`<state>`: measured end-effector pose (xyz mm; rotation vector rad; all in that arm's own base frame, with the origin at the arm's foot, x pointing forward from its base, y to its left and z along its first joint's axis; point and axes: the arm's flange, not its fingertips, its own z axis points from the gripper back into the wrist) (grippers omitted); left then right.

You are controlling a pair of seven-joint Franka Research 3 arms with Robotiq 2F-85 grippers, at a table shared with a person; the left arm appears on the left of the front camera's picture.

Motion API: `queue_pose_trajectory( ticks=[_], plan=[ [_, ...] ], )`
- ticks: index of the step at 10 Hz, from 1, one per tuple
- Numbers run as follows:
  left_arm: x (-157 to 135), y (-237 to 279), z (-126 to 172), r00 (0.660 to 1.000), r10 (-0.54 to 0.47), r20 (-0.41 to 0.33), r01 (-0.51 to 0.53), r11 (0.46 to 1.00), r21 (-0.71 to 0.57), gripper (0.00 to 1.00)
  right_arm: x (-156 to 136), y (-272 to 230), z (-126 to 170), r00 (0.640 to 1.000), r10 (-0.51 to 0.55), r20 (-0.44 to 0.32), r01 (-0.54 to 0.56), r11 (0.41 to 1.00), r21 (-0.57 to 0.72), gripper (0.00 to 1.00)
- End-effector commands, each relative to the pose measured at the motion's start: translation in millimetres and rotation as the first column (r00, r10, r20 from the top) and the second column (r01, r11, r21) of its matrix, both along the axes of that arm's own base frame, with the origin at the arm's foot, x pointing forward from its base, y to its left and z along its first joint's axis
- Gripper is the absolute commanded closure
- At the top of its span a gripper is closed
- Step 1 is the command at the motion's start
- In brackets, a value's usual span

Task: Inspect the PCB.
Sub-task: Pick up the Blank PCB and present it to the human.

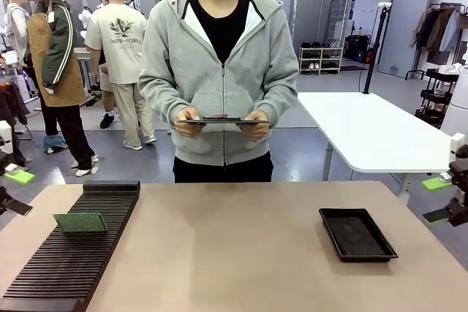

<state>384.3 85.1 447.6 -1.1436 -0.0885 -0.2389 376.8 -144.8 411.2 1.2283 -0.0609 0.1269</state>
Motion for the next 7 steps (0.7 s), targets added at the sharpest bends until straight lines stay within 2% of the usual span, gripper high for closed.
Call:
queue_pose_trajectory(
  ticks=[1,2,3,4,7],
  plan=[
    [-18,14,4,0.990,0.110,-0.084,-0.118,0.988,-0.097,0.00,-9,-2,12,0.996,-0.057,-0.066,0.060,0.998,0.035,0.00],
    [-26,24,0,0.982,0.125,-0.140,-0.139,0.985,-0.097,0.00,-15,-6,12,0.995,-0.060,-0.083,0.065,0.996,0.059,0.00],
    [-33,35,-8,0.972,0.204,-0.116,-0.213,0.975,-0.071,0.00,-21,-11,12,0.991,-0.075,-0.110,0.085,0.992,0.090,0.00],
    [-36,42,-18,0.958,0.273,-0.089,-0.281,0.954,-0.105,0.00,-26,-12,14,0.987,-0.086,-0.133,0.100,0.990,0.098,0.00],
    [-35,42,-40,0.941,0.314,-0.122,-0.330,0.934,-0.140,0.00,-37,-13,23,0.985,-0.085,-0.148,0.104,0.986,0.128,0.00]
  ],
)
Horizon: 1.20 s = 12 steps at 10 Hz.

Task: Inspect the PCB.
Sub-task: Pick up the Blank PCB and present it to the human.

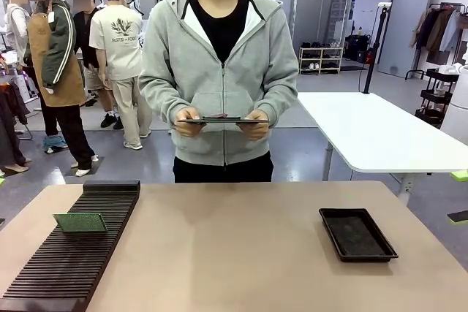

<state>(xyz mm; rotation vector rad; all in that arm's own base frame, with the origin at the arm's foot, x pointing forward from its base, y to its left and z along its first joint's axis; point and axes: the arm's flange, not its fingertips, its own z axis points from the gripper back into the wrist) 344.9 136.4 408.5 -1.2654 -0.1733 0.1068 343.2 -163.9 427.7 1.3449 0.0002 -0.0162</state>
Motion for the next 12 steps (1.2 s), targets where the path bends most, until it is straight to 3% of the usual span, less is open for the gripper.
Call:
queue_pose_trajectory(
  ticks=[1,2,3,12],
  plan=[
    [6,-9,1,0.999,0.030,0.043,-0.029,0.999,-0.016,0.00,-4,8,3,1.000,-0.019,-0.022,0.020,0.999,0.040,0.00],
    [10,-11,8,0.997,0.019,0.078,-0.019,1.000,0.002,0.00,-3,18,1,0.998,0.037,0.041,-0.038,0.999,0.026,0.00],
    [1,-3,-2,1.000,0.011,0.005,-0.011,1.000,-0.013,0.00,-2,1,1,1.000,-0.001,-0.003,0.001,1.000,0.009,0.00],
    [1,-3,-2,1.000,0.011,0.005,-0.011,1.000,-0.013,0.00,-2,1,1,1.000,-0.001,-0.003,0.001,1.000,0.009,0.00]
  ],
)
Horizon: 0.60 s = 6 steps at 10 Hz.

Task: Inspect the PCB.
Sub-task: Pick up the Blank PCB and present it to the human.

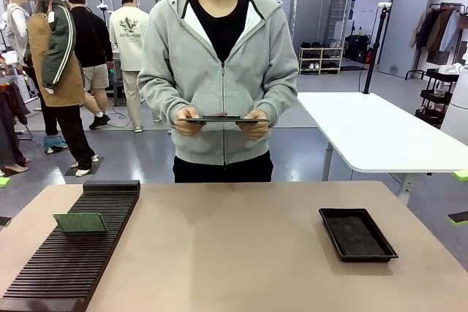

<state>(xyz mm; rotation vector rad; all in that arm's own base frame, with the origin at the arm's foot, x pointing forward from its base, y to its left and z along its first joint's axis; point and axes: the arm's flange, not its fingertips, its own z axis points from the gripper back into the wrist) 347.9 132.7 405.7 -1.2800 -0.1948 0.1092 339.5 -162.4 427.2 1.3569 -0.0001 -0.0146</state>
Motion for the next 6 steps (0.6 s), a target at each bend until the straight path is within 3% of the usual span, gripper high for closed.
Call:
queue_pose_trajectory(
  ticks=[1,6],
  plan=[
    [-1.8,0.9,0.7,1.000,-0.002,-0.011,0.002,1.000,0.002,0.00,1.6,-0.4,1.6,1.000,-0.002,-0.004,0.002,1.000,-0.003,0.00],
    [0.0,0.0,0.0,1.000,0.000,0.000,0.000,1.000,0.000,0.00,1.6,-0.4,1.6,1.000,-0.002,-0.004,0.002,1.000,-0.003,0.00]
  ],
)
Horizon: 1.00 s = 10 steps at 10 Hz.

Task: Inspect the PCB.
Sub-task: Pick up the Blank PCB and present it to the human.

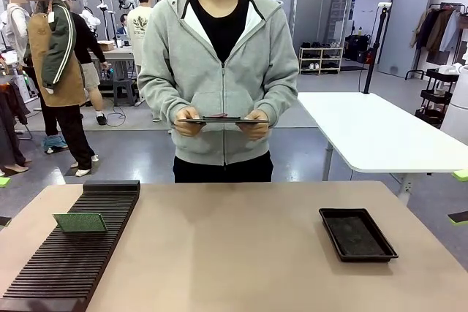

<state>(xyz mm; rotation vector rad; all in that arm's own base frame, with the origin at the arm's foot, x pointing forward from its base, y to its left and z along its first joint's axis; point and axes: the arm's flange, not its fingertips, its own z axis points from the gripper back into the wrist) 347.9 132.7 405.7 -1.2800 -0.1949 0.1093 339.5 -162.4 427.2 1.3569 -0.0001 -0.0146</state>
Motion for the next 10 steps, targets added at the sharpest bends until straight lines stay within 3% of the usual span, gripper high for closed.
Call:
queue_pose_trajectory(
  ticks=[1,3,4,5,7,8,10],
  plan=[
    [2,-12,18,0.987,-0.069,0.144,0.056,0.994,0.090,0.00,2,0,2,1.000,-0.002,-0.004,0.002,1.000,-0.003,0.00],
    [8,-33,46,0.935,-0.234,0.266,0.152,0.943,0.295,0.00,2,0,2,1.000,-0.002,-0.004,0.002,1.000,-0.003,0.00],
    [11,-41,58,0.900,-0.337,0.277,0.215,0.894,0.393,0.00,2,0,2,1.000,-0.002,-0.004,0.002,1.000,-0.003,0.00],
    [18,-54,69,0.855,-0.420,0.305,0.214,0.820,0.531,0.00,2,0,2,1.000,-0.002,-0.004,0.002,1.000,-0.003,0.00],
    [29,-73,83,0.754,-0.563,0.338,0.221,0.703,0.676,0.00,2,0,2,1.000,-0.002,-0.004,0.002,1.000,-0.003,0.00],
    [33,-78,87,0.726,-0.599,0.339,0.199,0.654,0.729,0.00,2,0,2,1.000,-0.002,-0.004,0.002,1.000,-0.003,0.00],
    [33,-85,86,0.716,-0.610,0.341,0.205,0.650,0.732,0.00,2,0,2,1.000,-0.002,-0.004,0.002,1.000,-0.003,0.00]
  ],
)
